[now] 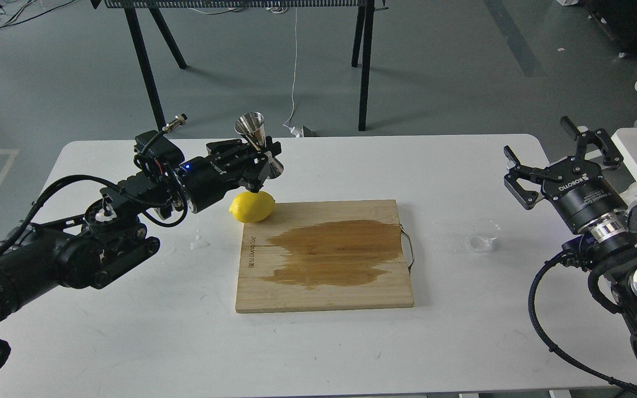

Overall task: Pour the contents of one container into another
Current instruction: 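Lift the jigger with the left gripper and carry it over the board, then lower the jigger onto the board center with the left gripper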

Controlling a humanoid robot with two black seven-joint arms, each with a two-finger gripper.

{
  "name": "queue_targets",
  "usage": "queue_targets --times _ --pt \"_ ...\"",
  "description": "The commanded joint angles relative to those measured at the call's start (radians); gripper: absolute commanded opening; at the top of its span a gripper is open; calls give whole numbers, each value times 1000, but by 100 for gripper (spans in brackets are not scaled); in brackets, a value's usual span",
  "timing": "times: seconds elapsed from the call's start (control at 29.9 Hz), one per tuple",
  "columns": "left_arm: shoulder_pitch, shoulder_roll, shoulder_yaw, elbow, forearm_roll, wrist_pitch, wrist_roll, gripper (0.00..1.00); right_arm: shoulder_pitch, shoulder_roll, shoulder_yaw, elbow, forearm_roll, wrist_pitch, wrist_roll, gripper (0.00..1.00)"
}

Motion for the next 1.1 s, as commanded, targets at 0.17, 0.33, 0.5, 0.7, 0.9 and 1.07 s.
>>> queue_targets --times 0.17,0.33,0.5,0.7,0.9,1.07 --pt "27 -98 14 -1 32 -1 0 8 9 17 27 -5 5 0 22 99" --pt "76 -193 7 18 34 0 0 8 6 8 16 -12 5 0 20 99" --pt "96 -314 16 159 35 29 0 8 7 15 7 -64 3 0 20 99" --pt "95 -390 17 328 95 58 0 8 21 18 8 -68 3 0 20 99" --pt "99 -390 16 343 91 58 0 9 19 17 10 -70 3 0 20 99" --pt "118 -390 13 368 87 58 0 9 18 18 10 -70 3 0 20 99"
